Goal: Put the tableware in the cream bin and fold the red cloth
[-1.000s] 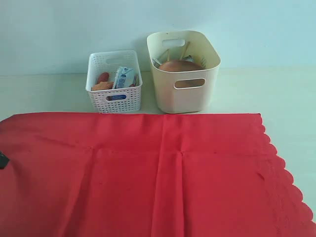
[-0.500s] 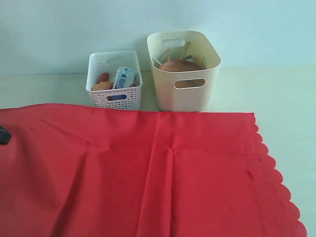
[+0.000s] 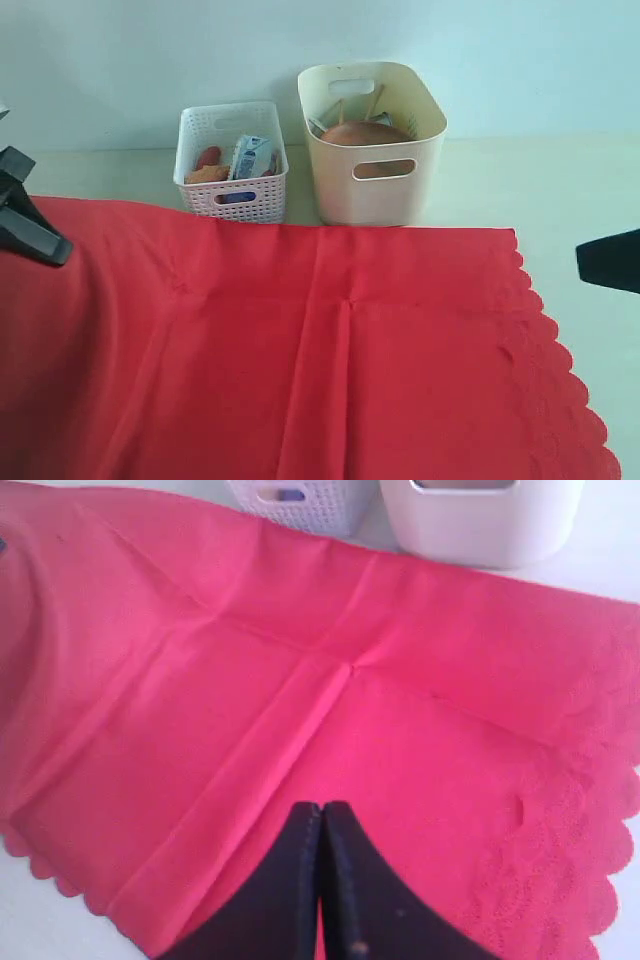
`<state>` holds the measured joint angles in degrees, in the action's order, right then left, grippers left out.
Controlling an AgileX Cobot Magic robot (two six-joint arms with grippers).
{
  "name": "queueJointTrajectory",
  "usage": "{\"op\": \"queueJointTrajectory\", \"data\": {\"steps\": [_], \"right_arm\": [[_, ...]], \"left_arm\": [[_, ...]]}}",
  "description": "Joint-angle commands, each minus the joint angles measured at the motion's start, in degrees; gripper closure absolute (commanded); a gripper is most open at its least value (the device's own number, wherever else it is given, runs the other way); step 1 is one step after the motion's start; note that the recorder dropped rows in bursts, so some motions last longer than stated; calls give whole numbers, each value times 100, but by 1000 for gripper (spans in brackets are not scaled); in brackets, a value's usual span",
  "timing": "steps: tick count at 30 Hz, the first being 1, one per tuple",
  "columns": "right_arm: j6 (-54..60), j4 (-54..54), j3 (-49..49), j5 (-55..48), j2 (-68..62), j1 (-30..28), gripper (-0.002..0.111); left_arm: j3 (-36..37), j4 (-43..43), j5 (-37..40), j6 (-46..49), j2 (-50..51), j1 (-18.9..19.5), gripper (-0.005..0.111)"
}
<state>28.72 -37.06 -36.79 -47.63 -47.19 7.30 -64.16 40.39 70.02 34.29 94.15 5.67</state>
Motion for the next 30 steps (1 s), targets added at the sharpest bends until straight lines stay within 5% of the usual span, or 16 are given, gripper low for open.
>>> {"op": "queueJointTrajectory", "data": {"steps": [1, 16, 30], "right_arm": [[65, 355, -299, 327, -1394, 3, 108], [-1260, 2066, -1296, 948, -4710, 3, 108], [-1389, 2054, -1359, 1528, -5963, 3, 108]], "left_arm": [[-133, 105, -6, -223, -156, -290, 107], [-1050, 43, -6, -1006, -158, -1501, 107], [-1705, -263, -6, -1606, 413, -2984, 107]]}}
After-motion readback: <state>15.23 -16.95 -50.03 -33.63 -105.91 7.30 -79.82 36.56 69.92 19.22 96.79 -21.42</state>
